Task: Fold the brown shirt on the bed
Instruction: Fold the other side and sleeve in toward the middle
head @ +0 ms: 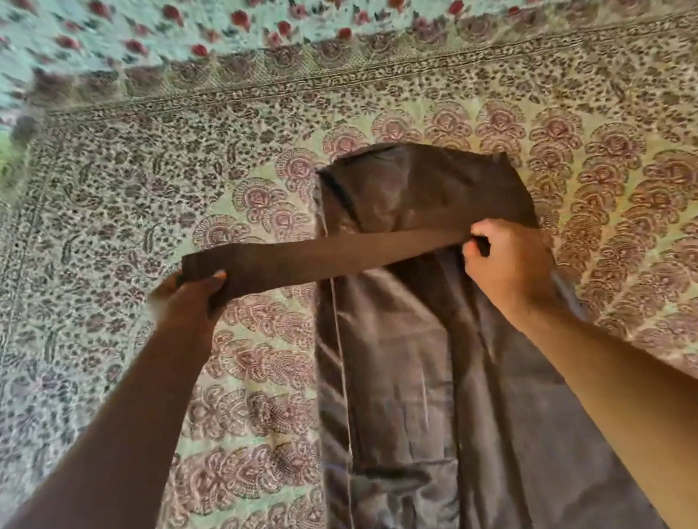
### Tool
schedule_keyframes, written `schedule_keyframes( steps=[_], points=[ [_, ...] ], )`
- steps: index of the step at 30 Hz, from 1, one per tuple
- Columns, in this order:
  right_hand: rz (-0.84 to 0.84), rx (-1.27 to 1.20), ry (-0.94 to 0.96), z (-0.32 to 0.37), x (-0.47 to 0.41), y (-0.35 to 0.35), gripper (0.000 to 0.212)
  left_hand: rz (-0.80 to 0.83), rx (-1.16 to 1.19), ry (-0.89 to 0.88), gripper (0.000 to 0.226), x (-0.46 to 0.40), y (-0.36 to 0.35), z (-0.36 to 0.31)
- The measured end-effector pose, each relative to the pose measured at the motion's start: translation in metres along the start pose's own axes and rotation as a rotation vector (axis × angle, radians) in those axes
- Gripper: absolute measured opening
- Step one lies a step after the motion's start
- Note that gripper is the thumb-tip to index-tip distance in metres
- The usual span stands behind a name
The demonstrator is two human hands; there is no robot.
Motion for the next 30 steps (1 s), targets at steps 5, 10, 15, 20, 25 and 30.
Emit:
schedule_keyframes(
  steps=[5, 10, 15, 20, 25, 30],
  points=[
    [-0.018, 0.035, 0.132, 0.027, -0.002, -0.036, 0.017, -0.238, -0.011, -0.031, 0.03, -0.04, 0.015, 0.012],
    [-0.008, -0.039, 0.171, 0.035, 0.001, -0.062, 0.013, -0.356, -0.162, -0.027, 0.038, -0.051, 0.012, 0.03],
    [0.179, -0.008, 0.091, 0.024, 0.008, -0.089, 0.021, -0.39, -0.976, -0.043, 0.087, -0.029, -0.012, 0.042],
    [0.342, -0.069, 0.103, 0.025, 0.014, -0.092, 0.022, 0.106, -1.261, -0.811, 0.068, 0.004, -0.084, 0.053],
    [0.205, 0.052, 0.062, 0.0, 0.041, -0.065, 0.056, 0.435, -1.565, -1.048, 0.072, 0.027, -0.156, 0.072],
    [0.102, 0.289, -0.213, -0.069, 0.089, -0.027, 0.063, 0.145, -1.699, -0.84, 0.063, 0.039, -0.197, 0.059]
  ],
)
Point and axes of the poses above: each hand's wrist, its own x-axis away from the middle knuckle, its own y-axis out of the back of the hand, z = x × y, the point moved 2 cm from there along -x, towards the middle knuckle, and after that the axes turned 13 degrees about -x, right-handed, at the moved point
